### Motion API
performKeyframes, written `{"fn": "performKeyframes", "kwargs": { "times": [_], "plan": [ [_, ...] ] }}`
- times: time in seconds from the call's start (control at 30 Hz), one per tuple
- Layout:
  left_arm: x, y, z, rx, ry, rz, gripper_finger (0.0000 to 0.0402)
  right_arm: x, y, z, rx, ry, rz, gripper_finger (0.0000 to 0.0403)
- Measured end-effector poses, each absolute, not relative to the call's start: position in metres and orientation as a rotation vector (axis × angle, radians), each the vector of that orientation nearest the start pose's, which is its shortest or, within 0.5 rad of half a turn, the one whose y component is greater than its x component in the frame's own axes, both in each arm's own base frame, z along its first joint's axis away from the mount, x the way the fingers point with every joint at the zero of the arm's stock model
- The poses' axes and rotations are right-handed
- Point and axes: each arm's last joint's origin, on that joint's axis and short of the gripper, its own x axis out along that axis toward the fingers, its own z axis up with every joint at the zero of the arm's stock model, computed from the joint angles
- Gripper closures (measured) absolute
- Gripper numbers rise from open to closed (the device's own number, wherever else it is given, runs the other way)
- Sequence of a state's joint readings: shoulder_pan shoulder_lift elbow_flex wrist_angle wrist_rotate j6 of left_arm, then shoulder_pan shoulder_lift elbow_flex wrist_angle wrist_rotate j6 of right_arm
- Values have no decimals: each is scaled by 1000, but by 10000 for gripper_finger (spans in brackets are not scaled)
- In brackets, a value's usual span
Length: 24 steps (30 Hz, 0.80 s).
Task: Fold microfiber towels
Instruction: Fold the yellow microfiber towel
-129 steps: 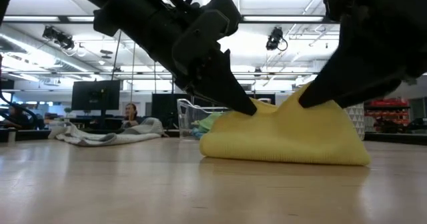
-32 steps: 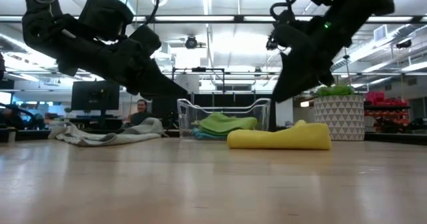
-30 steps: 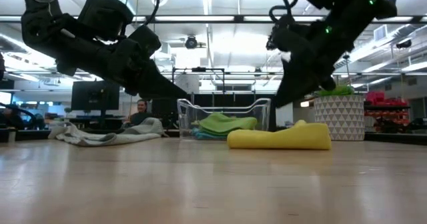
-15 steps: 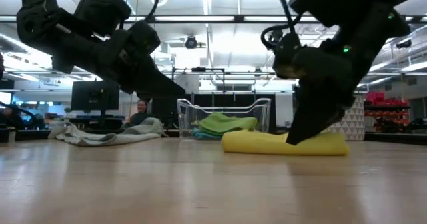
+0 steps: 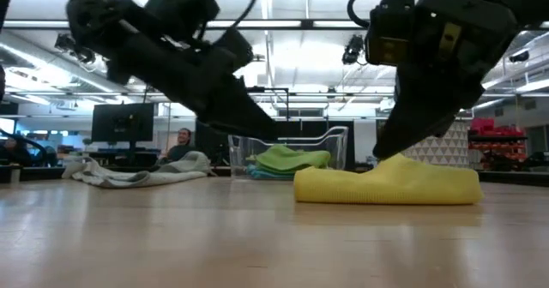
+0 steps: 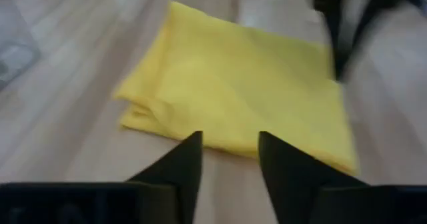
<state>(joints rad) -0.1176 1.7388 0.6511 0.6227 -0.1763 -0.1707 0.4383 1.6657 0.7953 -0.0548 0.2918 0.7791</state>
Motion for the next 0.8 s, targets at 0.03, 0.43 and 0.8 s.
{"fn": "performKeyframes", "kwargs": {
  "times": [0.03,0.43,0.8],
  "plan": [
    [319,-28,131,-102,454,113,229,281,123,142,390,850,-203,399],
    [363,-6,105,-85,526,192,176,283,123,143,333,821,-181,399],
    [369,8,106,-93,551,109,315,285,124,144,316,803,-162,399]
  ]
}}
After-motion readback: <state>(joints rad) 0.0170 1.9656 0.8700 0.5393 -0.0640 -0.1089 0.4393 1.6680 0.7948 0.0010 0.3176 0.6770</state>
